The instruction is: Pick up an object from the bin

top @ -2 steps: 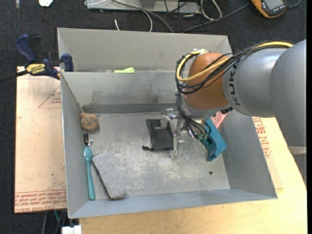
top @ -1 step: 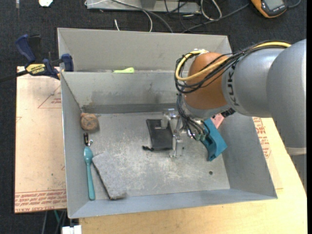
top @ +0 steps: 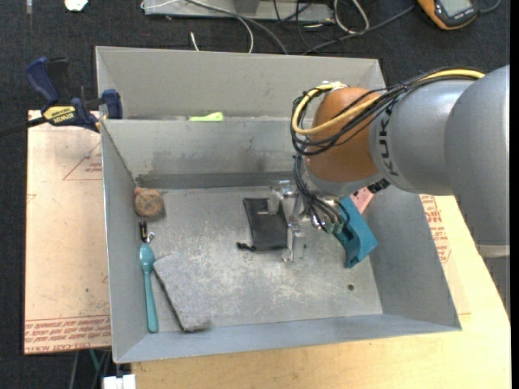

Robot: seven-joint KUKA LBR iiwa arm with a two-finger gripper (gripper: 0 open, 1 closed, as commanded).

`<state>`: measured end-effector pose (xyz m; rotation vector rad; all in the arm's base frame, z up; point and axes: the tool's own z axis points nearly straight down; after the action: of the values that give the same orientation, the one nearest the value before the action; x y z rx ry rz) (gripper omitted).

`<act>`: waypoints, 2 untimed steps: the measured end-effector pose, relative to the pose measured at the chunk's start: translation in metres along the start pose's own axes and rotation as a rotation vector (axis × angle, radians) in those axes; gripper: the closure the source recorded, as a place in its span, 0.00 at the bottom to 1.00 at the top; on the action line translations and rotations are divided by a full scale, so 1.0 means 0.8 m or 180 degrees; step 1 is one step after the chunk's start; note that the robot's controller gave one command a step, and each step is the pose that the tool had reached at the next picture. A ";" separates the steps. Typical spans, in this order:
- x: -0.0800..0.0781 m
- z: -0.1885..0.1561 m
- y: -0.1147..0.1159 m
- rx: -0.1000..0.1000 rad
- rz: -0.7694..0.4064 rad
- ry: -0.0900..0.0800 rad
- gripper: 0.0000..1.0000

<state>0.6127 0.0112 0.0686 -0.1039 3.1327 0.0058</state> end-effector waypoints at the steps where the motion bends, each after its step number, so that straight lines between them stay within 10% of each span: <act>1: -0.001 -0.002 0.000 -0.0005 0.0065 0.0001 1.00; 2: -0.001 -0.002 0.000 -0.0006 0.0067 0.0001 1.00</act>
Offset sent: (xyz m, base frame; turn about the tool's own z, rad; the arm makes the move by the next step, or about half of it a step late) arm 0.0000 0.0000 0.0000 0.0000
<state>0.6139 0.0113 0.0698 -0.0711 3.1341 0.0087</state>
